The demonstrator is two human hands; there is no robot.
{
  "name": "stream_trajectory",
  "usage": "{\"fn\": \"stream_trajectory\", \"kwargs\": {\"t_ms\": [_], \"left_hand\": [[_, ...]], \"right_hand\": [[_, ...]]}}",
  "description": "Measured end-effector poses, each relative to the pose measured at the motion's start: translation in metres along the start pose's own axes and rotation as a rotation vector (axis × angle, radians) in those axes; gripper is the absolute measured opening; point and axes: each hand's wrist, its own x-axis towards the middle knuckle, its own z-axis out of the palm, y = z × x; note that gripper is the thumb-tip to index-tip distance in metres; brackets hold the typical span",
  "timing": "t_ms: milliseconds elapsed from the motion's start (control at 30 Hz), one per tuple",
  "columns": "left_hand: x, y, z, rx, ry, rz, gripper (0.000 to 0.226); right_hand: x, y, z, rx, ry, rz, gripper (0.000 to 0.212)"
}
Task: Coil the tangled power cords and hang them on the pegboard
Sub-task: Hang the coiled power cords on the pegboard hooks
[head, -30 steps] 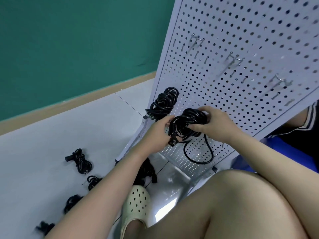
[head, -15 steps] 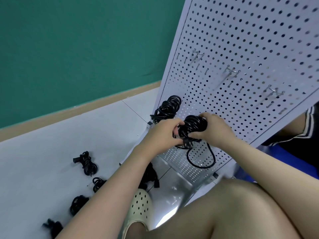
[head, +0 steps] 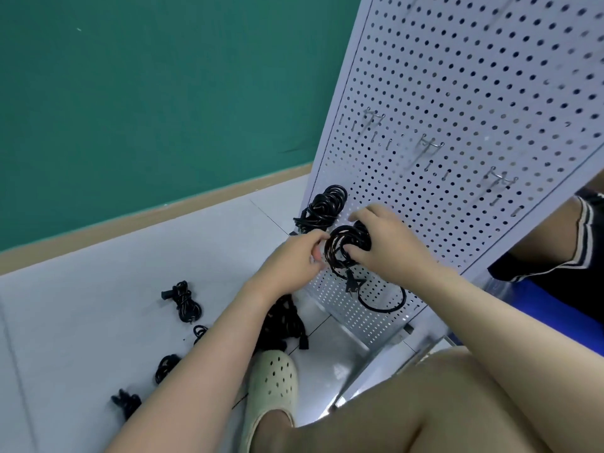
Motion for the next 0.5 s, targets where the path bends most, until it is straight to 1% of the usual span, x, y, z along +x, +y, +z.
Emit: {"fn": "stream_trajectory", "kwargs": {"t_ms": [67, 133, 267, 367, 400, 467, 500], "left_hand": [[-0.009, -0.015, -0.021, 0.015, 0.0, -0.074, 0.04], [-0.021, -0.043, -0.044, 0.038, 0.004, -0.194, 0.037], [-0.061, -0.13, -0.079, 0.127, 0.005, -0.558, 0.035], [-0.101, -0.192, -0.075, 0.139, -0.03, -0.776, 0.02], [-0.112, -0.211, -0.066, 0.128, -0.035, -0.826, 0.022], [-0.128, -0.245, -0.044, 0.087, -0.028, -0.897, 0.041], [-0.133, -0.257, -0.031, 0.069, -0.033, -0.916, 0.047]], "right_hand": [[0.008, -0.026, 0.005, 0.039, -0.008, -0.082, 0.044], [0.02, -0.055, 0.026, 0.155, -0.068, -0.098, 0.038], [0.034, -0.101, 0.118, 0.444, -0.251, 0.009, 0.029], [0.027, -0.112, 0.199, 0.59, -0.444, 0.131, 0.03], [0.024, -0.113, 0.225, 0.615, -0.498, 0.161, 0.032], [0.023, -0.115, 0.272, 0.63, -0.574, 0.186, 0.039], [0.023, -0.116, 0.292, 0.625, -0.604, 0.18, 0.043]]}}
